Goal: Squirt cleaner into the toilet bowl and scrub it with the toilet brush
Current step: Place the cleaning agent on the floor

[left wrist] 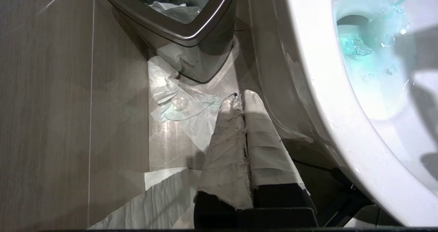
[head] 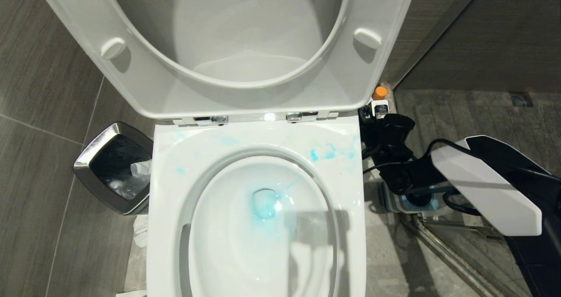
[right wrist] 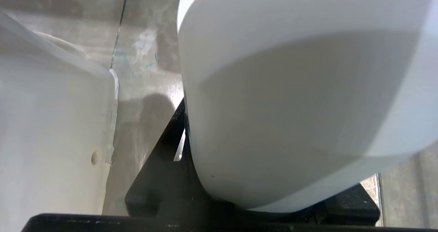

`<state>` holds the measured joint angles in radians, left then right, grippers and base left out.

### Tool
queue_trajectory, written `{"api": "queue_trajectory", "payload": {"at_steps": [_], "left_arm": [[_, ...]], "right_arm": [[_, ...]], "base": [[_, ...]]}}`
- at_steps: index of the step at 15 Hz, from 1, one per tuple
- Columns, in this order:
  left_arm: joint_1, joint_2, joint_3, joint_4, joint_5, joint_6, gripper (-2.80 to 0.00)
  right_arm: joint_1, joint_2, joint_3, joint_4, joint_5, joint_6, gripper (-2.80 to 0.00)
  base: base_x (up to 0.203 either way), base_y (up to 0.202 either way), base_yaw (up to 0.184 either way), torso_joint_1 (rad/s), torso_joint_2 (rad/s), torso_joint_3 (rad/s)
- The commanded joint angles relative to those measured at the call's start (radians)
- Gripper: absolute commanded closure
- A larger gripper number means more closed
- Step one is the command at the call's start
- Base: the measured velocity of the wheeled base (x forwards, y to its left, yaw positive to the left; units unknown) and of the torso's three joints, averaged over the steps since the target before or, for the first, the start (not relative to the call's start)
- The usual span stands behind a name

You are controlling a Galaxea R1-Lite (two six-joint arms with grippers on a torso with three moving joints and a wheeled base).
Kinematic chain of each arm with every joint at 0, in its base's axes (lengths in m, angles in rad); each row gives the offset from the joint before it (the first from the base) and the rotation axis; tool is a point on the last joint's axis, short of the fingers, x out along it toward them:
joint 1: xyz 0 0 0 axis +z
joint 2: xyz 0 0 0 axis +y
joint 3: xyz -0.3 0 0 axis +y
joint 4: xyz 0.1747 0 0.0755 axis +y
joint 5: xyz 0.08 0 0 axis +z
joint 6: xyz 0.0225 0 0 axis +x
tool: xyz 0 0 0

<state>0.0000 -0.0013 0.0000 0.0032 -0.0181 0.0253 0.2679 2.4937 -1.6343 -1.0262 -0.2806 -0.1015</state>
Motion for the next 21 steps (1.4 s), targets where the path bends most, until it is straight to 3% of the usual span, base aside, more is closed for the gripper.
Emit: {"api": "queue_trajectory", "payload": {"at_steps": [1,21], "left_arm": [[0.000,0.001,0.002,0.000,0.000,-0.001,0.00],[0.000,0.001,0.002,0.000,0.000,-0.001,0.00]], "right_arm": [[0.001,0.017,-0.001,-0.009,0.001,0.002,0.00],[0.019,0.123,-0.100,-0.059,0.000,0.008,0.00]], "base": [[0.000,0.000,0.000,0.000,0.00,0.000],[0.000,0.000,0.000,0.000,0.00,0.000]]}}
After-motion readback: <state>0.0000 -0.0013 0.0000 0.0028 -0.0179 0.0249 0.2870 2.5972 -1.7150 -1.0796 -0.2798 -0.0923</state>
